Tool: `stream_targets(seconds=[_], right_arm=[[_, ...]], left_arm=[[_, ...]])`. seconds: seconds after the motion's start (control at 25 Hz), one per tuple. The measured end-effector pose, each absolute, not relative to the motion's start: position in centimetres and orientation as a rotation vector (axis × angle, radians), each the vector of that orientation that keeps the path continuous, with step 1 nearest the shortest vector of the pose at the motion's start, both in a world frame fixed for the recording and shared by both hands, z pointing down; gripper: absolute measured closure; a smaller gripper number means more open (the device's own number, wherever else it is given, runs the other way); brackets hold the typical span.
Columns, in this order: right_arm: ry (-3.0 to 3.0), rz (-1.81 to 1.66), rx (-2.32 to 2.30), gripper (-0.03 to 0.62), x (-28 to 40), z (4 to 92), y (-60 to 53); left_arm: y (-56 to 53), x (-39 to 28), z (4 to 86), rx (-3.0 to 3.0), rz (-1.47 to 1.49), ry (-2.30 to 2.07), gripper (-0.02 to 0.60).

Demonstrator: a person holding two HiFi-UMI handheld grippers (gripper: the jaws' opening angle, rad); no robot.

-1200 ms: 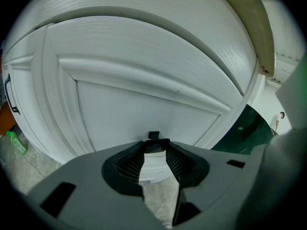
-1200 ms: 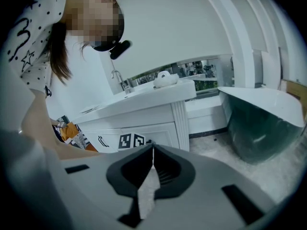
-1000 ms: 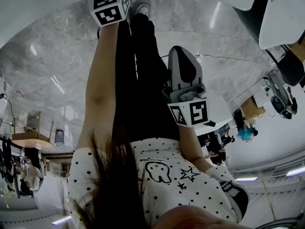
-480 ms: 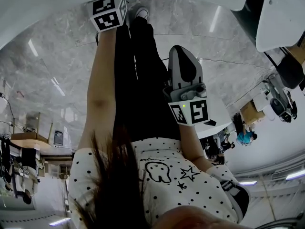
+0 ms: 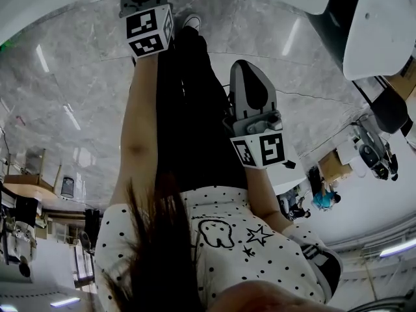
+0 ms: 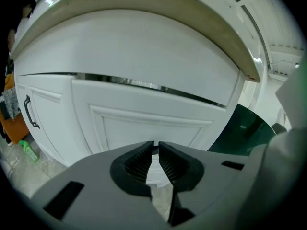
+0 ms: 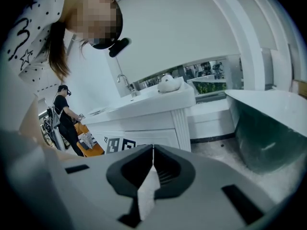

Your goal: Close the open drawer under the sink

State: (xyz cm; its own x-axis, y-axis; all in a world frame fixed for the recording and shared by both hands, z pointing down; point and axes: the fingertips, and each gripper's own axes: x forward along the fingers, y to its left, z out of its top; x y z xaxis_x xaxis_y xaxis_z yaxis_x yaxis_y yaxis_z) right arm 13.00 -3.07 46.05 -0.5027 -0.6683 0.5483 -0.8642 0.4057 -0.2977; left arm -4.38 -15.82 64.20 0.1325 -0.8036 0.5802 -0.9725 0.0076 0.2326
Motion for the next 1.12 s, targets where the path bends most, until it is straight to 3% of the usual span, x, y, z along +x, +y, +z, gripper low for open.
stream_targets(seconds=[0.32, 1.12], right_arm=[[-2.385, 0.743, 1.296, 0.579, 13.7, 44.4, -3.8], [-2.474, 0.614, 1.259, 0.58, 14.8, 36.8, -5.9]], left_arm=[[-14.9, -3.6, 60.1, 1.871, 0.363, -1.746, 0.574], [-13.5, -2.1, 45.5, 1.965, 0.345, -1.787, 0.577]])
